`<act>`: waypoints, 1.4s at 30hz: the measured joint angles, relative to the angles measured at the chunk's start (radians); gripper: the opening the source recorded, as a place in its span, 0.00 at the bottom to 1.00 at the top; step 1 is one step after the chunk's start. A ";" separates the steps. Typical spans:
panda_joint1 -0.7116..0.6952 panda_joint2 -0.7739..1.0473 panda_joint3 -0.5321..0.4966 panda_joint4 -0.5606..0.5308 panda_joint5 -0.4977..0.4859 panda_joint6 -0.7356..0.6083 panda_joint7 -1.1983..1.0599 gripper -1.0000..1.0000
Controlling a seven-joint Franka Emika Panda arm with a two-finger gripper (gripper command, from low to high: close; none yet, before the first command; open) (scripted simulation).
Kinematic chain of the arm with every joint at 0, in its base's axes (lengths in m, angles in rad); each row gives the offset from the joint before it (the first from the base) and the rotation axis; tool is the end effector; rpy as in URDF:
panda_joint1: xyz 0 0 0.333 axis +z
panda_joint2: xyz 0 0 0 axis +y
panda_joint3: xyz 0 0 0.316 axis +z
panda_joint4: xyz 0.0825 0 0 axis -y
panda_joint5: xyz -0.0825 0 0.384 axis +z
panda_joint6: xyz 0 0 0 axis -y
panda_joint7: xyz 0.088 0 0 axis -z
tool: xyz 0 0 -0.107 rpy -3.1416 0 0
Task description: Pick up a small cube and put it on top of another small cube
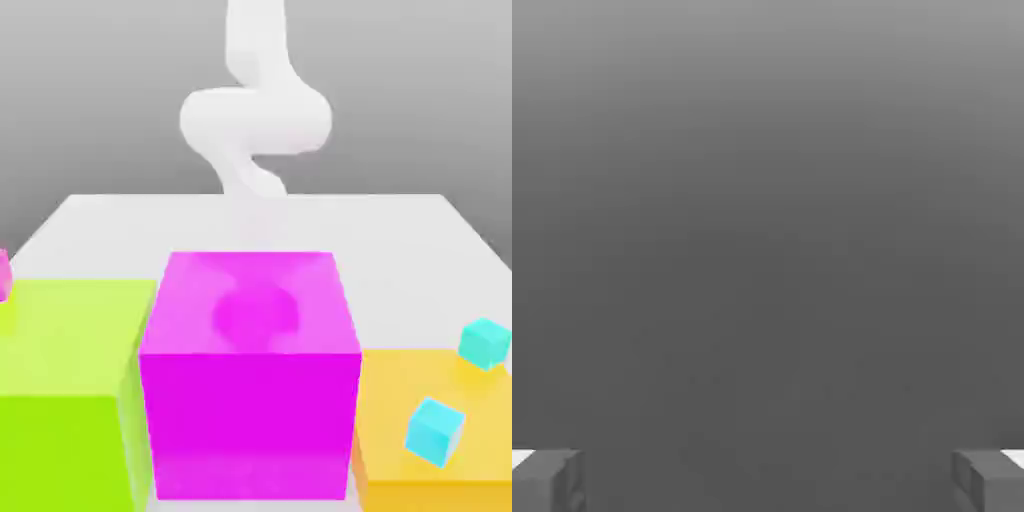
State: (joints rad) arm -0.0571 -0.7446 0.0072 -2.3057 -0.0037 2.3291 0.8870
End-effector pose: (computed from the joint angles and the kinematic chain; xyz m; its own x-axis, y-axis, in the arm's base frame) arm 0.3669 -0.0173 0.6917 0.4138 -0.7939 0.4455 -0.5898 -0.6066 -0.5331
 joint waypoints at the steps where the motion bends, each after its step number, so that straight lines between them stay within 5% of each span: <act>1: -0.028 0.025 0.001 -0.005 -0.001 0.014 0.042 0.50; 28: -0.679 0.642 -0.082 -0.175 -0.100 0.402 1.223 0.50; 42: -0.753 0.894 -0.100 -0.442 0.055 0.573 1.667 0.50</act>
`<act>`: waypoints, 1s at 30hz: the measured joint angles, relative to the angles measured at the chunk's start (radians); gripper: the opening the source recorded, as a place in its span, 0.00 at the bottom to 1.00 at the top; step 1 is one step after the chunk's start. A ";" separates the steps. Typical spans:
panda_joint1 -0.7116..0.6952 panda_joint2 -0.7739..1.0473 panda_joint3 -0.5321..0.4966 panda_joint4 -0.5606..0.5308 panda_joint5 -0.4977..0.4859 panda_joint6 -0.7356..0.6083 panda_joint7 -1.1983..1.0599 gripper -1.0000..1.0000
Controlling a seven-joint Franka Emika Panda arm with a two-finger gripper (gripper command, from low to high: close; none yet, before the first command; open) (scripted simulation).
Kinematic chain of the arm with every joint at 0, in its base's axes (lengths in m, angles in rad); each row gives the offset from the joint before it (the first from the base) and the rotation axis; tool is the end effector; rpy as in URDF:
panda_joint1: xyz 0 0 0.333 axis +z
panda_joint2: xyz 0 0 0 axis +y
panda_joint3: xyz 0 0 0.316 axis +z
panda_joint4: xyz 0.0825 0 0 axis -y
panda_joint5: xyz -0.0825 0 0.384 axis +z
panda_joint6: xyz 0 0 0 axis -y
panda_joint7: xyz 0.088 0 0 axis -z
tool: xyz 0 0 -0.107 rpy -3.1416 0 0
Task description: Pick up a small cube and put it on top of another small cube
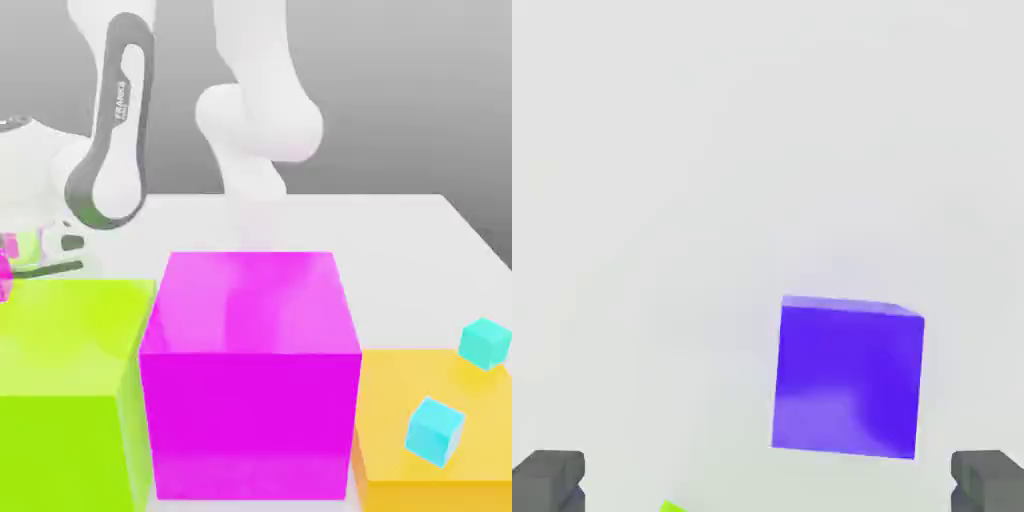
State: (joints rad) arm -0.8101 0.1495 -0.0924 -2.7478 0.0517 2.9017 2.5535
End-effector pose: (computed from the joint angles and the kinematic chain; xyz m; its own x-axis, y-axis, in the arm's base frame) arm 0.2379 -0.3092 0.1742 -0.9346 0.3556 -0.0038 0.3556 0.9346 -0.0040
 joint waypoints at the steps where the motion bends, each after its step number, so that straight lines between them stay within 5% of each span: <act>1: -0.008 0.033 0.010 0.004 0.013 0.027 -0.006 0.50; 4: -0.038 0.140 0.047 0.022 0.043 0.112 -0.026 0.50; 5: -0.047 0.166 0.057 0.027 0.047 0.134 -0.029 0.00; 12: -0.048 0.168 0.058 0.028 0.048 0.137 -0.030 0.00; 18: -0.015 -0.025 0.010 -0.011 -0.012 -0.017 0.015 0.00; 30: -0.138 -0.030 0.038 0.189 0.205 -0.145 -0.406 0.00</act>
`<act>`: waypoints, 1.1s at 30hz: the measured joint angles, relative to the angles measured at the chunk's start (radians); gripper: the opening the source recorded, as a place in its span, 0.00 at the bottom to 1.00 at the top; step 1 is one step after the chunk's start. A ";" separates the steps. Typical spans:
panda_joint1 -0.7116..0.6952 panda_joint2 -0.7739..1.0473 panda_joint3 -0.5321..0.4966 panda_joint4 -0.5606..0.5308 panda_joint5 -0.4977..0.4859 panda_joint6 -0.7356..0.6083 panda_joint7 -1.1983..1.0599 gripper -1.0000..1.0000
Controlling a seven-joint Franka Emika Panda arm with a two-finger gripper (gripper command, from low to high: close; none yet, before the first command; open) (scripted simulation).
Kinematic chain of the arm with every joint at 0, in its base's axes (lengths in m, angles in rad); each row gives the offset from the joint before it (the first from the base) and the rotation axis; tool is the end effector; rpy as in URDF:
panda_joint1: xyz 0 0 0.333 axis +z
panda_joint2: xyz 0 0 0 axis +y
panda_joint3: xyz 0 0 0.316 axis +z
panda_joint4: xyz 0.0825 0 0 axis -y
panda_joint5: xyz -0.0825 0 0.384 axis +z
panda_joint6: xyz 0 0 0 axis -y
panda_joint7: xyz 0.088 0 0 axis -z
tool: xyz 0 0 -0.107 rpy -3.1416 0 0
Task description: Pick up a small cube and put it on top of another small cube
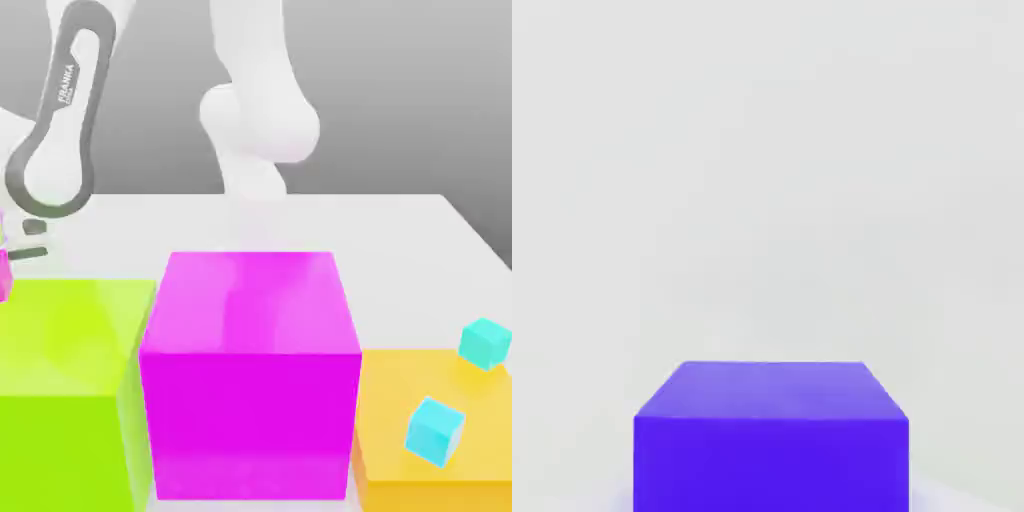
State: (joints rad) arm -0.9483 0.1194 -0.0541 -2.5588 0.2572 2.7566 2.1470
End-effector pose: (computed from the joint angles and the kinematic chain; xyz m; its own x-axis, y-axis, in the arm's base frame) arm 0.2383 -0.3935 0.2301 -0.9631 0.2378 -0.1263 0.2394 0.9709 0.0029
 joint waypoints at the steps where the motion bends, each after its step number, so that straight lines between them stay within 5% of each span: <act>1: -0.012 0.004 0.003 0.017 0.020 -0.007 -0.042 0.00; 22: -0.248 0.080 0.078 0.378 0.437 -0.148 -0.928 0.00; 33: 0.006 -0.015 0.389 0.366 0.594 -0.305 -1.300 0.00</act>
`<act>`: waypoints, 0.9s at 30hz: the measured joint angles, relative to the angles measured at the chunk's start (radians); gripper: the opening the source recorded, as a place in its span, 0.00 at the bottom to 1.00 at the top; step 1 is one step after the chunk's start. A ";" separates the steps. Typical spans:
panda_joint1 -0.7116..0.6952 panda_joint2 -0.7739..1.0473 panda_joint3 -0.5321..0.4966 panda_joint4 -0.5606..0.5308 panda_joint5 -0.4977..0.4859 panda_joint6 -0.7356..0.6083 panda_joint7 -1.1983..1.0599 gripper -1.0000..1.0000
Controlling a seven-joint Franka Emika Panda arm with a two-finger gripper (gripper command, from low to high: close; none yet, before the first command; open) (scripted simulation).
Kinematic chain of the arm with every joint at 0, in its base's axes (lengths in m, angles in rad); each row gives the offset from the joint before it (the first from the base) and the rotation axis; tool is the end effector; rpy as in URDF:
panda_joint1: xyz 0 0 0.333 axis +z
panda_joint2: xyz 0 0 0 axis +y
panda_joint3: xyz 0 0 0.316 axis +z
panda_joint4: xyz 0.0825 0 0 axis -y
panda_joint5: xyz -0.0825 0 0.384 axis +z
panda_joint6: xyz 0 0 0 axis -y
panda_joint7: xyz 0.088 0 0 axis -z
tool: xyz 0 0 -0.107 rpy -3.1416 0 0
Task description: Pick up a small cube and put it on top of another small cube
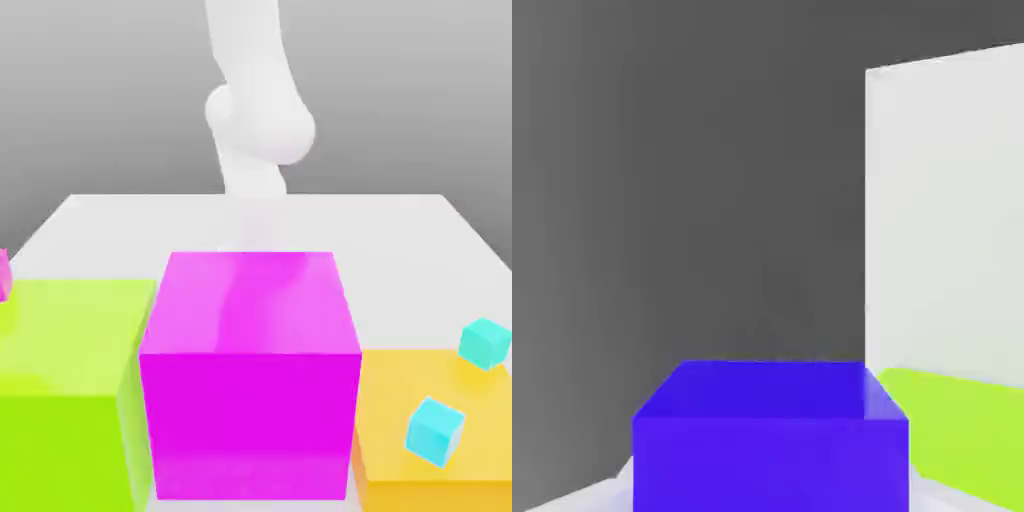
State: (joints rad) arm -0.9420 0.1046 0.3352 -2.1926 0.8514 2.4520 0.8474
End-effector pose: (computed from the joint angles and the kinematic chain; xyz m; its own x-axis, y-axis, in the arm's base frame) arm 0.4593 -0.3208 0.3564 -0.3562 -0.8025 -0.4786 -0.7638 0.5452 -0.3456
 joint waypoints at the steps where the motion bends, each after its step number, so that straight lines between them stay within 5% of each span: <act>1: 0.044 -0.012 0.024 -0.010 -0.006 -0.008 -0.002 0.00; 14: 0.611 -0.199 0.324 -0.210 -0.282 -0.056 0.187 0.00; 22: 0.787 -0.316 0.616 -0.347 -0.495 -0.048 0.360 0.00; 27: 0.725 -0.244 0.727 -0.387 -0.657 0.049 0.497 0.00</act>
State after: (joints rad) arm -0.2165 -0.1398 1.0620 -2.5794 0.1946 2.5008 1.3441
